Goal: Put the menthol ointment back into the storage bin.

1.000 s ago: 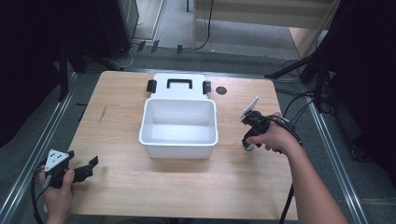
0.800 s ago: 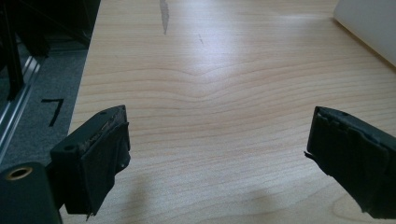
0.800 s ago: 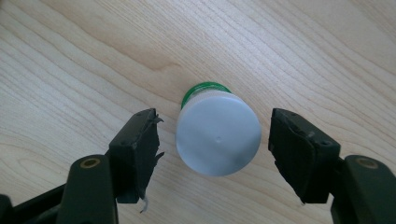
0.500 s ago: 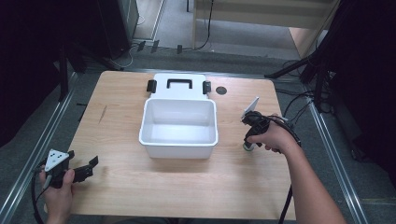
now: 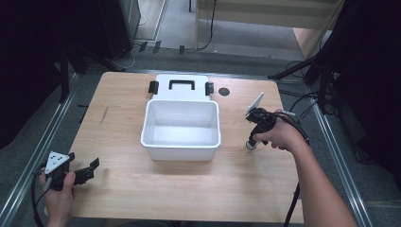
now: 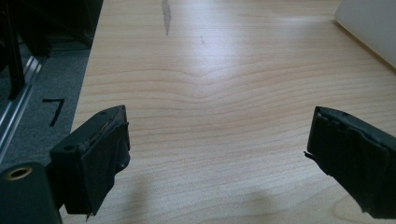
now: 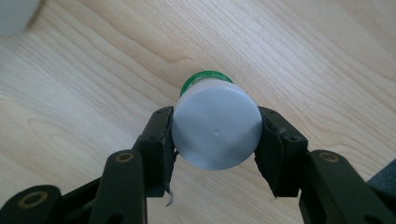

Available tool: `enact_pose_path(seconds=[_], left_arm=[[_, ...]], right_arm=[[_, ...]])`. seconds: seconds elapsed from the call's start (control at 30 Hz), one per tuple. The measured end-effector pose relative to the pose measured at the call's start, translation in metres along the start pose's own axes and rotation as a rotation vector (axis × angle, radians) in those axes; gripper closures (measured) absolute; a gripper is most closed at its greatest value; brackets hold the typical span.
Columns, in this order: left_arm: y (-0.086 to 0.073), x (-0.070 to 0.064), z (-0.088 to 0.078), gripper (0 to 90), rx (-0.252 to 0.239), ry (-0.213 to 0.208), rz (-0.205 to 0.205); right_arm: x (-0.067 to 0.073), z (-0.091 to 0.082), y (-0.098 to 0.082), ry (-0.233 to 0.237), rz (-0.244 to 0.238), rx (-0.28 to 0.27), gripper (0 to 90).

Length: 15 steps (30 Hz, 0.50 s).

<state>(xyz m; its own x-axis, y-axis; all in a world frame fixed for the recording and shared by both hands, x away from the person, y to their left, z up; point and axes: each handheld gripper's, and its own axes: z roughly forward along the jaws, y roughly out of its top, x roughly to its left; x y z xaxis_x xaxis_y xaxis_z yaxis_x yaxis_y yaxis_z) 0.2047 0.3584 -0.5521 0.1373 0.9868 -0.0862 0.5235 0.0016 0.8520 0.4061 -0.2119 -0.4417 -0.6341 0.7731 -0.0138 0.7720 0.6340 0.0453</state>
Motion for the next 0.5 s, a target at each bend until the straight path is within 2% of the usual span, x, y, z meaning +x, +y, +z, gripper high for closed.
enact_pose_path(seconds=[0.1, 0.2, 0.3, 0.5], left_arm=[[-0.001, 0.000, -0.001, 6.4, -0.017, -0.001, -0.005], [-0.001, 0.001, -0.002, 6.1, -0.021, -0.020, -0.008], [-0.001, 0.001, -0.002, 1.5, -0.023, -0.035, -0.008], [-0.001, 0.000, -0.002, 0.0, -0.019, -0.025, -0.001]], right_arm=[[0.002, -0.013, 0.002, 0.005, -0.016, -0.011, 51.7], [0.004, -0.024, 0.005, 0.008, -0.024, -0.012, 51.7], [0.006, -0.034, 0.009, 0.007, -0.033, -0.015, 51.7], [0.014, -0.057, 0.024, 0.045, -0.049, -0.022, 51.8]])
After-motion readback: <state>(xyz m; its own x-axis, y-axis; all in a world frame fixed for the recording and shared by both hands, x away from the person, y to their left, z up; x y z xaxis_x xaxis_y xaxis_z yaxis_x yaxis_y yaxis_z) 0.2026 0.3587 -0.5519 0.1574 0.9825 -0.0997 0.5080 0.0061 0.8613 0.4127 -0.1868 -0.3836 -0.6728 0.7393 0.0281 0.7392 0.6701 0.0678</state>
